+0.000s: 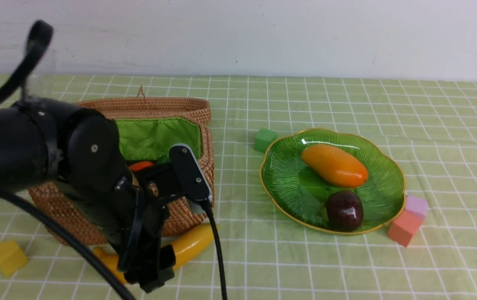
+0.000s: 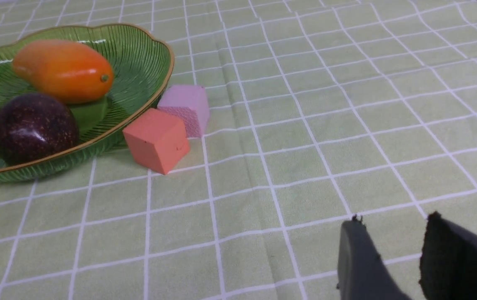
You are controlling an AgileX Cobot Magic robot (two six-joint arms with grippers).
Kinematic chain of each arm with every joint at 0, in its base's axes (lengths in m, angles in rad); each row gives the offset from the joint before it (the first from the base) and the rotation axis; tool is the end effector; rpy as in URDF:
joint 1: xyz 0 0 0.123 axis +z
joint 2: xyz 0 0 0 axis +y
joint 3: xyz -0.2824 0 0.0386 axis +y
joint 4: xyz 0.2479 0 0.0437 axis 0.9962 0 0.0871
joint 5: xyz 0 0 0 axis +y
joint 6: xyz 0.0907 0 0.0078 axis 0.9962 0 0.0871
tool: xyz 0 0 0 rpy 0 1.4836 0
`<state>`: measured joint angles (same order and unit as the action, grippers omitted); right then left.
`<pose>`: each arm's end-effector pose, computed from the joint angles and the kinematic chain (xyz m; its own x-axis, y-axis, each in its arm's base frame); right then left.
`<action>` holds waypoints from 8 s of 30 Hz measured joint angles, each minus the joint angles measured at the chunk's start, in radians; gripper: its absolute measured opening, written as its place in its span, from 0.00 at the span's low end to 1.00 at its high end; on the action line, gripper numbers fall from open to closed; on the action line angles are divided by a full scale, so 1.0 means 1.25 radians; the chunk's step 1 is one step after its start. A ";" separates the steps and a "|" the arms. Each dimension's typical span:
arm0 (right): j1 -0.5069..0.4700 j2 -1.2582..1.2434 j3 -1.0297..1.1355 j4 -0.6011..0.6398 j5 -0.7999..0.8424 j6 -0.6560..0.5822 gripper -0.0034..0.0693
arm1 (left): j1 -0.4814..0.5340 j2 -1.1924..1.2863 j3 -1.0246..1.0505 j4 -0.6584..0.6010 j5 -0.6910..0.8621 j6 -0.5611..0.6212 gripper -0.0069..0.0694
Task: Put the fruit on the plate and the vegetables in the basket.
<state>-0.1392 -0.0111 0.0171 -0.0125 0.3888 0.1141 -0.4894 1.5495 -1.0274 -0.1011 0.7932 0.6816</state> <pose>0.0515 -0.0077 0.1730 -0.2836 0.1431 -0.9482 0.1732 0.9802 0.0961 0.2616 -0.1467 0.2349 -0.3993 0.8606 -0.3161 0.8779 0.4583 0.1386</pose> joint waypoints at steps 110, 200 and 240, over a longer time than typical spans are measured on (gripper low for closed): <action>0.000 0.000 0.001 0.000 -0.001 -0.002 0.38 | 0.196 -0.674 0.033 -0.155 0.356 -0.705 0.07; 0.066 0.000 0.001 0.000 -0.002 -0.002 0.38 | 0.323 -1.253 0.414 0.059 0.121 -0.815 0.12; 0.066 0.000 0.001 0.000 -0.002 -0.002 0.38 | 0.323 -1.253 0.846 0.064 -0.327 -0.815 0.16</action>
<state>-0.0571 -0.0111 0.0179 -0.0125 0.3858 0.1113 -0.0859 -0.0173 0.0295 -0.0212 0.3849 -0.3375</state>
